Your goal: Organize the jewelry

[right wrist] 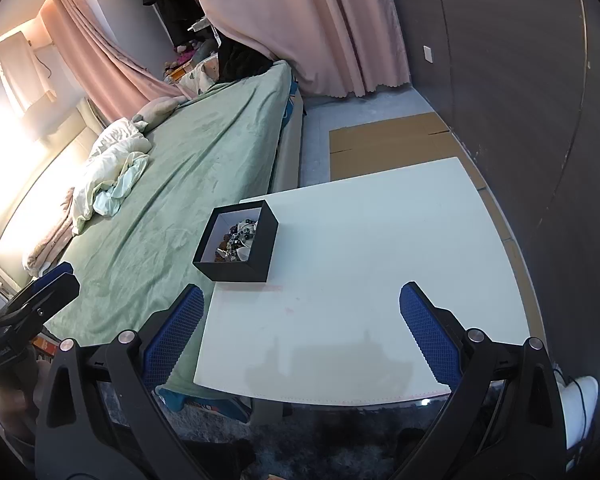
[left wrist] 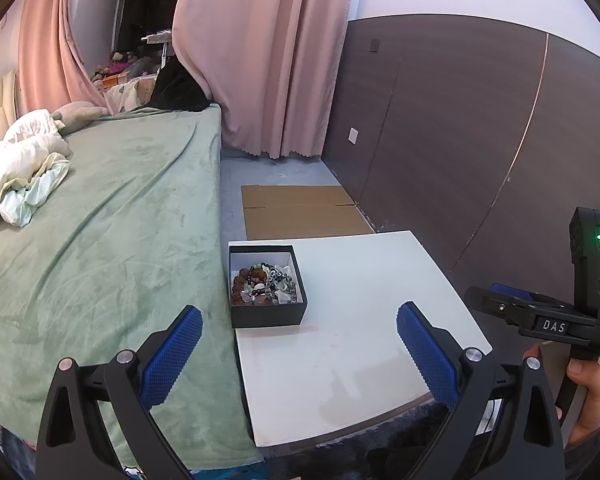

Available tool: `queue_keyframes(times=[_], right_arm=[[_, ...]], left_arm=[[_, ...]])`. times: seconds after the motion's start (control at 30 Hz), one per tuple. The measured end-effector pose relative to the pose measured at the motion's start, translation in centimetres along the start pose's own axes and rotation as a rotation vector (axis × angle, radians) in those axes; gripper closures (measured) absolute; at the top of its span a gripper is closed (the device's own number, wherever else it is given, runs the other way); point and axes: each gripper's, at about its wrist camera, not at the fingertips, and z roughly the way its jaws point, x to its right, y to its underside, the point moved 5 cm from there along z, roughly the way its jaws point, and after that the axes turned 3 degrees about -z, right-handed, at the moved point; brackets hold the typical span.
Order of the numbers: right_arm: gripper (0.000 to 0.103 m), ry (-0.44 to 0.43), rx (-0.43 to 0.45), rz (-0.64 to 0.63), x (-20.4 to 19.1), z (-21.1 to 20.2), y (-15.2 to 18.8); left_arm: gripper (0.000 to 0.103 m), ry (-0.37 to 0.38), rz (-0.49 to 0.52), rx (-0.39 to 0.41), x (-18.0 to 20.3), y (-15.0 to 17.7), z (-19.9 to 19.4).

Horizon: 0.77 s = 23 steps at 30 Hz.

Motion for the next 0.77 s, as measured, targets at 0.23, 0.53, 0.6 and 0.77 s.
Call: queue_keyframes(times=[0.23, 0.53, 0.6, 0.77], right_arm=[[0.005, 0.004, -0.005, 0.001, 0.4, 0.1, 0.2], [0.005, 0.012, -0.013, -0.004, 0.9, 0.9, 0.7], [0.005, 0.014, -0.018, -0.006, 0.7, 1.2, 1.1], [0.005, 0.021, -0.033, -0.007, 0.7, 2.4, 1.3]], left_arm=[[0.008, -0.013, 0.015, -0.003, 0.2, 0.2, 0.3], [0.008, 0.017, 0.022, -0.009, 0.3, 0.6, 1.1], [0.008, 0.031, 0.03, -0.011, 0.5, 0.6, 1.3], [0.008, 0.031, 0.058, 0.019, 0.5, 0.7, 1.4]])
